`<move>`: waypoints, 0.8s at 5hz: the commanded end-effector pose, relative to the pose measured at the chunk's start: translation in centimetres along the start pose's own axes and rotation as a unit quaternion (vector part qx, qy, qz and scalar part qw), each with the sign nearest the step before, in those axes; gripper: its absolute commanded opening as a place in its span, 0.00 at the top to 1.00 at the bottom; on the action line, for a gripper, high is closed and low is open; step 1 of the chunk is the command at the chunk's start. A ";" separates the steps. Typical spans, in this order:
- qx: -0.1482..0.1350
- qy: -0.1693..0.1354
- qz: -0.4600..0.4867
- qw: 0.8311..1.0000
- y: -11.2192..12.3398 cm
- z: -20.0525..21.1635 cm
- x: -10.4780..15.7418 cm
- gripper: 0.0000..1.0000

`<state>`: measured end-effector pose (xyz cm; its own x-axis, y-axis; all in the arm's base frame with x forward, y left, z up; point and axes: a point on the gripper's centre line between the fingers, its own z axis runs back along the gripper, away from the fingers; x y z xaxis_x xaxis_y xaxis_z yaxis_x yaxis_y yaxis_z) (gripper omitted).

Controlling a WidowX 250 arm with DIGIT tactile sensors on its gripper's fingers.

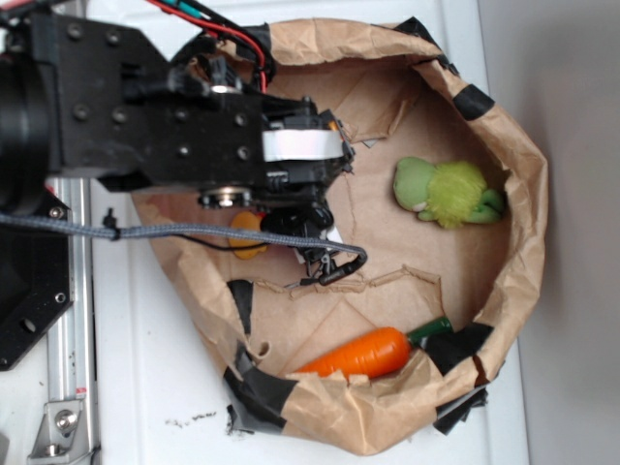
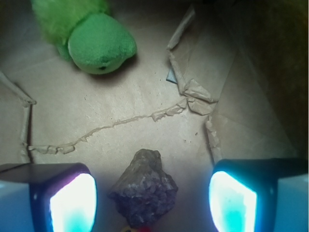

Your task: Grab the rock.

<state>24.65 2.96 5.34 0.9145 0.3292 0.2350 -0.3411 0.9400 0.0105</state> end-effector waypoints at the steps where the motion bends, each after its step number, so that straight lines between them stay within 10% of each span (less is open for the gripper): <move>1: -0.039 -0.006 -0.029 0.999 -0.3 -1.9 -0.4 0.00; 2: -0.024 -0.005 -0.029 0.999 -0.2 -3.1 0.2 0.00; 3: -0.013 -0.003 -0.029 0.999 -0.3 -3.6 0.3 0.25; 4: -0.005 0.001 -0.027 1.000 -0.4 -3.8 0.2 1.00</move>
<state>25.81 2.81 1.63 0.9331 0.2843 0.2203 -0.2952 0.9553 0.0173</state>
